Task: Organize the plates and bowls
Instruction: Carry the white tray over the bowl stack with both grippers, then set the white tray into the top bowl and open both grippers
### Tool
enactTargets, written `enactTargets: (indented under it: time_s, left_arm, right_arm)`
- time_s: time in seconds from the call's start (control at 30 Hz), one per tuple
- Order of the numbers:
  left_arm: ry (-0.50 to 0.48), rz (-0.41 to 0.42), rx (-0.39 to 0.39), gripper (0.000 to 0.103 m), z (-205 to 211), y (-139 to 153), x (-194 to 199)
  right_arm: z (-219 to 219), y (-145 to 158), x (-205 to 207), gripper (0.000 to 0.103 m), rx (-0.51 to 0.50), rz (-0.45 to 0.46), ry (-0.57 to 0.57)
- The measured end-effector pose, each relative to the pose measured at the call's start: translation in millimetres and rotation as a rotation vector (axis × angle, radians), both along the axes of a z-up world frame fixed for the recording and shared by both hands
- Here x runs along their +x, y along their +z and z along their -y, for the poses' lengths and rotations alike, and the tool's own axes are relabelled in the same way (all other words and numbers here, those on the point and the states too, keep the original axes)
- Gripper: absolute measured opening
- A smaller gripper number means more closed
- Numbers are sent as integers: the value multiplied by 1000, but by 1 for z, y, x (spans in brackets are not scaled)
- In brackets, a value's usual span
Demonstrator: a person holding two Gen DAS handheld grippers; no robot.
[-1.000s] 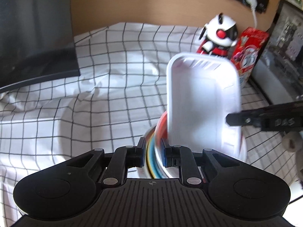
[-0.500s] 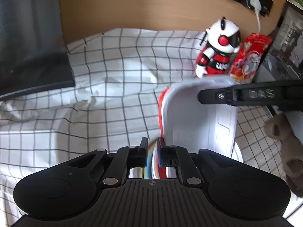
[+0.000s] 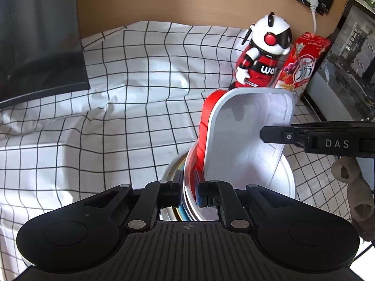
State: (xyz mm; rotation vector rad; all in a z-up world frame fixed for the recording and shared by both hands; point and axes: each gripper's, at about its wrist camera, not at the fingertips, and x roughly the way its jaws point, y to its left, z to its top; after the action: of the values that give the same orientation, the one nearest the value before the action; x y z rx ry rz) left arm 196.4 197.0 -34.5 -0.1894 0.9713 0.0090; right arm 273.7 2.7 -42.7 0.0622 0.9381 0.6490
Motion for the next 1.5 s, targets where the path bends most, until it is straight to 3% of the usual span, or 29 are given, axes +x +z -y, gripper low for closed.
enactTargets:
  time_s: [0.27,0.5,0.63,0.87,1.0,1.13,1.33,1.4,1.5]
  left_arm:
    - [14,15,-9,12,-6,0,-14]
    - [-49,-8,19,14,1,-18,-6]
    - [-64,-5,15,16,4,-19,-6]
    - [-40,24,5,16,6,-16,-15]
    - [21,86,-28,16,2,-9,-35]
    - [108,129,-69,16,8,-4,-64]
    - [192,110,-185,15,34,-10,-115]
    - [194,94,-186,15,49,-12,-130]
    - [191,155,-104,13,79,-1,-160]
  right_arm:
    - [24,-4,-17,37,-11,-17,-87]
    - [16,-21,-40,40,-122,-18,-114]
    - [22,-28,-39,40,-107,-63,-179]
    - [13,-30,-60,41,-137,-43,-165]
    - [11,-27,-74,43,-137,4,-157]
    - [8,-24,-95,57,-168,56,-120]
    - [28,-21,-134,60,-88,72,-92]
    - [38,-15,-151,63,-65,69,-64]
    - [50,-10,-175,64,-86,33,-17]
